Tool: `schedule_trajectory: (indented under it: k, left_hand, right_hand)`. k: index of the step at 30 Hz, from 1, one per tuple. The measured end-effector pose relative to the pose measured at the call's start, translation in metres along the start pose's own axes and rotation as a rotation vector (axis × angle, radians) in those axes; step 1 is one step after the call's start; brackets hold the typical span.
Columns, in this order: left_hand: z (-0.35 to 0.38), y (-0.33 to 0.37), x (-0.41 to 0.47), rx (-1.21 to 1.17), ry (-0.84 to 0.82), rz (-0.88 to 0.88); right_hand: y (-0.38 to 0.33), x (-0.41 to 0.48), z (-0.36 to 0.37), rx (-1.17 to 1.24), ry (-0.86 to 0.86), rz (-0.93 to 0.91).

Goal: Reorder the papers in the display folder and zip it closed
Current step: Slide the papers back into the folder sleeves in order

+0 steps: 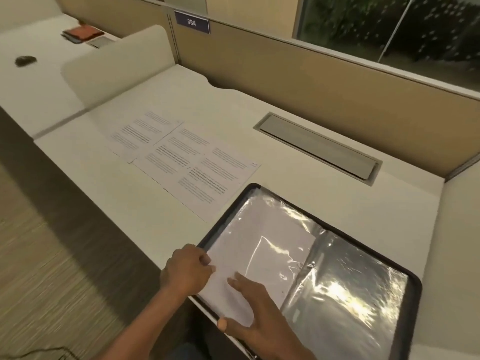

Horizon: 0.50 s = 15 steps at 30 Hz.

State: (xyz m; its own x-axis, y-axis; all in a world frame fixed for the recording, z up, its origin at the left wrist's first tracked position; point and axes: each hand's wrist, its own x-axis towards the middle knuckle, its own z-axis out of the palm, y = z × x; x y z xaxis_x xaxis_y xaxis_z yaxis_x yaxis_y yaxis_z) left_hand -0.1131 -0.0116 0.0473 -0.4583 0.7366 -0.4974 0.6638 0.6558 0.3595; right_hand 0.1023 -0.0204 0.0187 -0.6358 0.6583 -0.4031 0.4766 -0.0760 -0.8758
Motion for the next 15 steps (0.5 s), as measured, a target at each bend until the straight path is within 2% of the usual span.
schedule_trajectory:
  k: [4, 9, 11, 15]
  left_hand:
    - [0.001, -0.02, 0.038, 0.063, -0.106, 0.034]
    - [-0.01, -0.039, 0.08, 0.288, -0.182, 0.207]
    - [-0.027, -0.046, 0.1, 0.329, -0.225, 0.28]
    - [-0.071, -0.062, 0.146, 0.27, -0.295, 0.311]
  right_hand:
    - [0.017, 0.023, 0.019, -0.058, 0.239, -0.067]
    - [0.032, 0.069, 0.036, -0.353, 0.498, -0.037]
    - [0.023, 0.093, 0.039, -0.371, 0.532, 0.024]
    - [-0.017, 0.136, 0.048, -0.28, 0.519, 0.244]
